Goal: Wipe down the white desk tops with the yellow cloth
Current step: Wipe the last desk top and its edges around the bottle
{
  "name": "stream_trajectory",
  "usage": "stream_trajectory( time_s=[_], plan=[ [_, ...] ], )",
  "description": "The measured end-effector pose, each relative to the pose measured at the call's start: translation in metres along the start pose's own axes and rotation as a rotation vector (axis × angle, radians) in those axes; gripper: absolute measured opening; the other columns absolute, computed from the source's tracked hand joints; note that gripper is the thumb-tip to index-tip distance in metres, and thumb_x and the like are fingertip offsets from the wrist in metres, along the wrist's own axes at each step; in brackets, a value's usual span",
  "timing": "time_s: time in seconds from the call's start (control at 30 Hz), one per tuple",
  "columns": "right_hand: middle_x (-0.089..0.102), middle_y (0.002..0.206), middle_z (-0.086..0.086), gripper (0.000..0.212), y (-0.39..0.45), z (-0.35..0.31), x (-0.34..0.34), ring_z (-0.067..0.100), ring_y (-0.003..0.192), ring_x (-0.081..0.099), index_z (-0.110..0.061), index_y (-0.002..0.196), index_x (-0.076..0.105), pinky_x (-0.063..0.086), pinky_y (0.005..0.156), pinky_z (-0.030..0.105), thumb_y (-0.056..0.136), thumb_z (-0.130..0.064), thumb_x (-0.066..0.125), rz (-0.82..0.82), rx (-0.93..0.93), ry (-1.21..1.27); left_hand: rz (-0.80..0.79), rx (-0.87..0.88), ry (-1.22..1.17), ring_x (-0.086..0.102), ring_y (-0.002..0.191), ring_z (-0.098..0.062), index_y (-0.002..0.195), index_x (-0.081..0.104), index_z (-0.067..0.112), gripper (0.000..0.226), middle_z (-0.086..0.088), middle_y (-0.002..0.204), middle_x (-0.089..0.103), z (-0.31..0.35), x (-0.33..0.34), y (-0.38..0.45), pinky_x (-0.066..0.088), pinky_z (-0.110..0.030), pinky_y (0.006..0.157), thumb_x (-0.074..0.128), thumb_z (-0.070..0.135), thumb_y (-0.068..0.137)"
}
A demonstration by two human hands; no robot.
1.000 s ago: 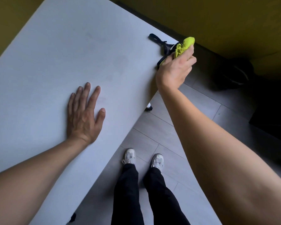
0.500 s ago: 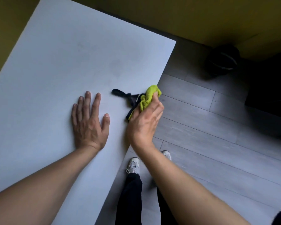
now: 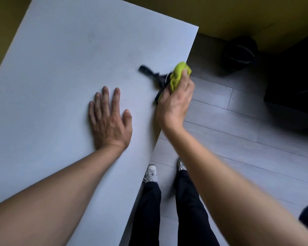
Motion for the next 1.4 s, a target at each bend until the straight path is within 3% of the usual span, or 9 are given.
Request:
stream_trajectory(
  time_s=[0.17, 0.57, 0.87, 1.0, 1.2, 1.4],
  plan=[
    [0.036, 0.155, 0.015, 0.08, -0.102, 0.014, -0.016, 0.031, 0.143, 0.034, -0.012, 0.159, 0.028, 0.03, 0.119, 0.041, 0.086, 0.0, 0.058, -0.102, 0.005, 0.039, 0.001, 0.013, 0.002, 0.023, 0.158, -0.033, 0.164, 0.031, 0.024, 0.067, -0.01, 0.172, 0.025, 0.0, -0.001, -0.001, 0.014, -0.052, 0.129, 0.037, 0.044, 0.1],
    [0.044, 0.142, 0.012, 0.064, 0.033, -0.007, 0.006, 0.032, 0.123, 0.052, -0.014, 0.155, 0.035, 0.042, 0.106, 0.043, 0.096, -0.01, 0.056, 0.027, 0.051, 0.064, 0.011, 0.008, -0.002, 0.021, 0.159, -0.031, 0.164, 0.03, 0.026, 0.066, -0.008, 0.172, 0.023, 0.0, 0.0, 0.001, 0.011, -0.049, 0.13, 0.033, 0.041, 0.1],
    [0.045, 0.145, 0.014, 0.071, -0.161, 0.018, -0.019, 0.032, 0.134, 0.043, -0.009, 0.156, 0.033, 0.037, 0.114, 0.047, 0.087, -0.006, 0.051, -0.027, 0.013, 0.081, -0.002, 0.12, -0.155, 0.029, 0.155, -0.038, 0.157, 0.043, 0.012, 0.06, -0.017, 0.167, 0.034, -0.01, 0.002, 0.0, 0.015, -0.05, 0.129, 0.035, 0.034, 0.102],
    [0.043, 0.148, 0.016, 0.071, -0.154, 0.018, -0.019, 0.034, 0.136, 0.041, -0.008, 0.156, 0.032, 0.032, 0.117, 0.044, 0.087, -0.012, 0.047, -0.049, 0.001, 0.057, -0.037, 0.257, -0.146, 0.031, 0.155, -0.037, 0.158, 0.04, 0.009, 0.057, -0.017, 0.168, 0.032, -0.027, -0.007, -0.056, 0.017, -0.049, 0.13, 0.036, 0.026, 0.104],
    [0.04, 0.148, 0.015, 0.07, -0.076, 0.004, -0.011, 0.035, 0.132, 0.043, -0.011, 0.157, 0.03, 0.032, 0.107, 0.037, 0.093, -0.006, 0.057, -0.047, 0.04, 0.032, -0.097, 0.178, -0.098, 0.025, 0.158, -0.034, 0.161, 0.036, 0.011, 0.057, -0.013, 0.171, 0.025, -0.085, -0.036, -0.194, 0.019, -0.051, 0.129, 0.034, 0.026, 0.106],
    [0.041, 0.146, 0.013, 0.07, -0.076, 0.008, -0.008, 0.034, 0.125, 0.048, -0.012, 0.158, 0.03, 0.038, 0.106, 0.04, 0.093, -0.007, 0.057, -0.034, 0.024, 0.008, -0.12, 0.247, -0.052, 0.02, 0.16, -0.029, 0.163, 0.034, 0.015, 0.059, -0.008, 0.173, 0.022, -0.113, -0.041, -0.222, 0.016, -0.049, 0.13, 0.032, 0.03, 0.105]
  ],
)
Point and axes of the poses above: each hand's wrist, its own y-axis towards the middle knuckle, its own x-axis out of the palm, z = x × y, the point moved 2 cm from there along y, towards the middle knuckle
